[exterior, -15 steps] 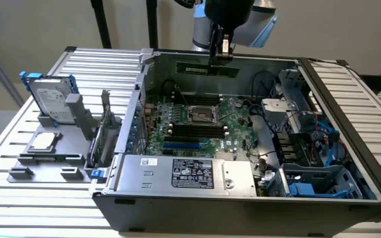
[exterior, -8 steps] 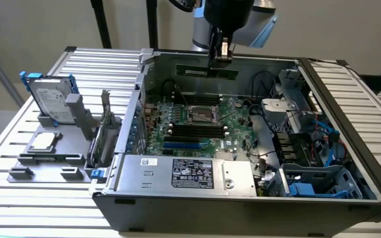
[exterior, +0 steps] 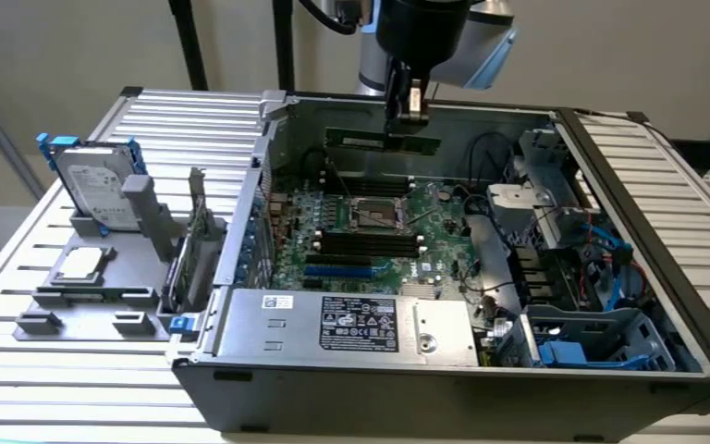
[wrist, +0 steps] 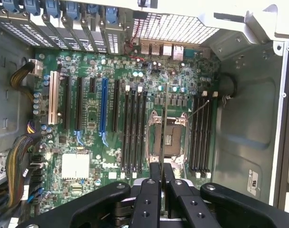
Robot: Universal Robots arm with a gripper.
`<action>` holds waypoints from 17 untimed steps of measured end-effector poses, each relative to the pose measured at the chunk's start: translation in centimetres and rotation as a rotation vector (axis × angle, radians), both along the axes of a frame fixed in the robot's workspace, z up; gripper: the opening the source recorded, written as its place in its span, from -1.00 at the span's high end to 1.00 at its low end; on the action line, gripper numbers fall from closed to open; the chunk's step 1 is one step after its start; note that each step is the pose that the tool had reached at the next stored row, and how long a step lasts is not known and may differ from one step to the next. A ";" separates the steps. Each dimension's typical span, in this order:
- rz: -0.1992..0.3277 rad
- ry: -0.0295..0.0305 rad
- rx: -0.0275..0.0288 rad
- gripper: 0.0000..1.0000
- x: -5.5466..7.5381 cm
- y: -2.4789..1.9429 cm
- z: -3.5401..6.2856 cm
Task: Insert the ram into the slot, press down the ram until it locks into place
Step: 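Insert the ram into the slot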
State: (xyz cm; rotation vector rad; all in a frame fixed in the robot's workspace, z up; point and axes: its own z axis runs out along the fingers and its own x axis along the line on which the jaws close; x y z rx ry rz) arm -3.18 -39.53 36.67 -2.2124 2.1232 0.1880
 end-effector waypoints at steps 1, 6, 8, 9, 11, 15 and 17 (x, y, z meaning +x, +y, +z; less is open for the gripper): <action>0.002 0.0006 -0.0005 0.73 0.0 -0.02 -0.06; 0.015 0.0087 -0.0030 0.73 -0.1 -0.15 -0.25; 0.021 0.0108 -0.0042 0.73 -0.1 -0.22 -0.30; 0.023 0.0109 -0.0049 0.73 -0.1 -0.25 -0.34; 0.025 0.0108 -0.0062 0.73 -0.1 -0.34 -0.46; 0.025 0.0091 -0.0157 0.73 -0.2 -0.64 -0.67; 0.025 0.0050 -0.0222 0.73 -0.2 -0.80 -0.76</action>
